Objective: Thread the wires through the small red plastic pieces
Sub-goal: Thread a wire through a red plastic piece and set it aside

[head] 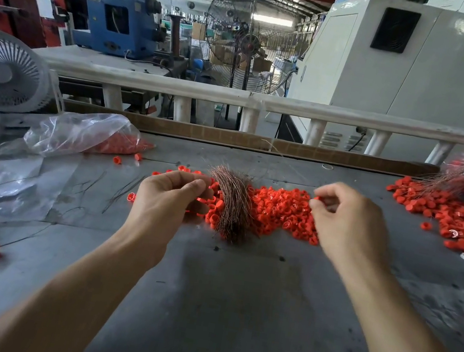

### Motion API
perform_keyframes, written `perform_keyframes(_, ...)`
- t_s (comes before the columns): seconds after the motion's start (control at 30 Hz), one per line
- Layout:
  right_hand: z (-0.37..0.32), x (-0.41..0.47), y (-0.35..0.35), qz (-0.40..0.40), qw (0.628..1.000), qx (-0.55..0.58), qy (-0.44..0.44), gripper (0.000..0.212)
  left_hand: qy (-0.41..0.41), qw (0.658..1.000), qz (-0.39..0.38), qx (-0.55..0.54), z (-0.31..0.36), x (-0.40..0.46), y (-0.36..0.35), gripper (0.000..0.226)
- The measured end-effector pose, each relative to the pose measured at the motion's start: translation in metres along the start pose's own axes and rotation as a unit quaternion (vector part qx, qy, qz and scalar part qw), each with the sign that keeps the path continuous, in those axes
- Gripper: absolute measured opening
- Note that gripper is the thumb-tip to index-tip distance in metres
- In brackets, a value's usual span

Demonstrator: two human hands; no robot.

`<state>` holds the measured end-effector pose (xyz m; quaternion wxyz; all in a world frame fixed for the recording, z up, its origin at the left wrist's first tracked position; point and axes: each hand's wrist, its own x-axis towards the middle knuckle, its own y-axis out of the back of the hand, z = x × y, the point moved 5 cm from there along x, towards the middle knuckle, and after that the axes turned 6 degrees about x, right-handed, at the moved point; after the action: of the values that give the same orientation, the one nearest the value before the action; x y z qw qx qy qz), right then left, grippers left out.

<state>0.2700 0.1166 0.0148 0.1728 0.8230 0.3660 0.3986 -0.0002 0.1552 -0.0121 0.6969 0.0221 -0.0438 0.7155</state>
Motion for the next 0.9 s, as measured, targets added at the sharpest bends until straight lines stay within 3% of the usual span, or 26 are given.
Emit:
perform_keyframes(0.17,0.044,0.019,0.023,0.006,0.989,-0.104,-0.107,0.011,-0.019,0.998,0.018,0.06,0.0,0.001,0.001,0.016)
perform_keyframes(0.4,0.077,0.025,0.036,-0.035,0.966,-0.142,-0.213,0.01,-0.027,0.994,0.029,0.107,-0.003,0.004,0.003,0.02)
perform_keyframes(0.57,0.085,0.026,0.038,-0.075,0.955,-0.156,-0.242,0.013,-0.028,0.987,0.021,0.155,-0.008,0.006,0.003,0.022)
perform_keyframes(0.7,0.09,0.027,0.034,-0.103,0.948,-0.17,-0.25,0.027,-0.032,0.979,0.021,0.201,-0.01,0.008,0.005,0.019)
perform_keyframes(0.9,0.082,0.024,0.037,-0.071,0.955,-0.162,-0.24,0.033,-0.046,0.966,0.03,0.253,-0.009,0.01,0.009,0.02)
